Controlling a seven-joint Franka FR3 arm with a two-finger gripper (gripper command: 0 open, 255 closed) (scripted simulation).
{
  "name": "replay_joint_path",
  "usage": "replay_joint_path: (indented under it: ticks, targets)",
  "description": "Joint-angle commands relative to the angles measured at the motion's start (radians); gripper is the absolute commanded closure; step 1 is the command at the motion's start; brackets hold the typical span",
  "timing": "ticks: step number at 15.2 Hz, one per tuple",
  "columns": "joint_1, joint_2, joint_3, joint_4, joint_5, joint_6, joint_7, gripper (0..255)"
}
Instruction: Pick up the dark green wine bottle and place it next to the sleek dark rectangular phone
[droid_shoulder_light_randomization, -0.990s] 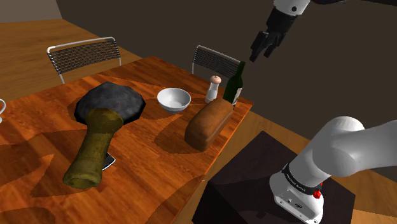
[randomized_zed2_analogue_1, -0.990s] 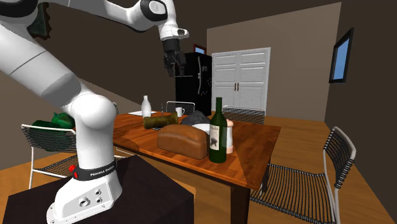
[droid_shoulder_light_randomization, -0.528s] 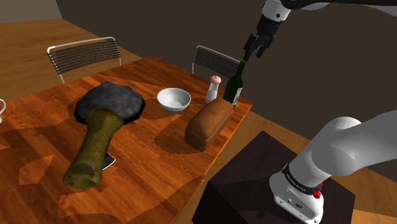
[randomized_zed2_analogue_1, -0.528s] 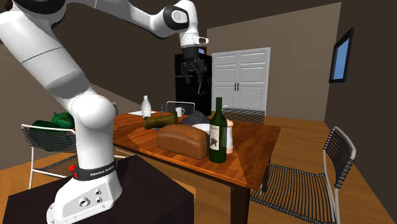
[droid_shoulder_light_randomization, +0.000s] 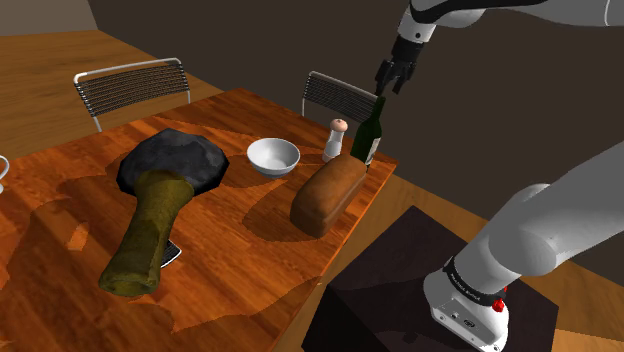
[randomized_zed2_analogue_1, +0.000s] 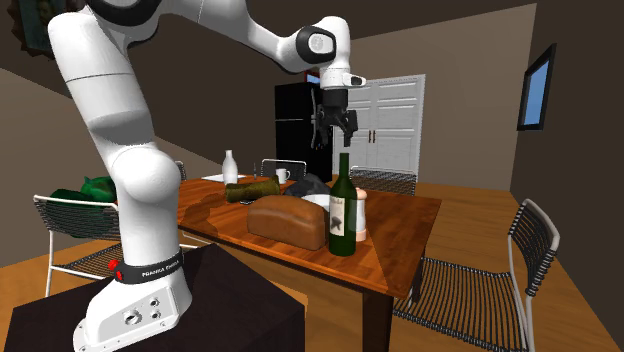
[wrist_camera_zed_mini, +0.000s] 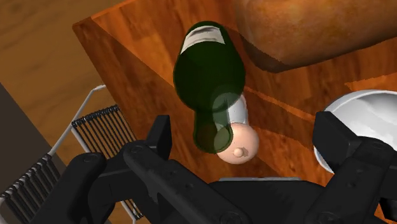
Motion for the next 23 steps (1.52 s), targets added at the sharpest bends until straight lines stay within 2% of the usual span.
replay_joint_path:
  ticks: [1, 9, 17, 18, 23]
  targets:
    - [-0.006, 0.079, -0.028, 0.050, 0.025, 0.013, -0.042, 0]
    - [-0.007, 0.111, -0.032, -0.022, 0.035, 0.115, -0.052, 0]
    - [-0.007, 0.111, -0.032, -0.022, 0.035, 0.114, -0.052, 0]
    - [-0.007, 0.111, -0.032, -0.022, 0.035, 0.114, -0.052, 255]
    - [-0.007, 0.111, -0.032, -0.022, 0.035, 0.114, -0.052, 255]
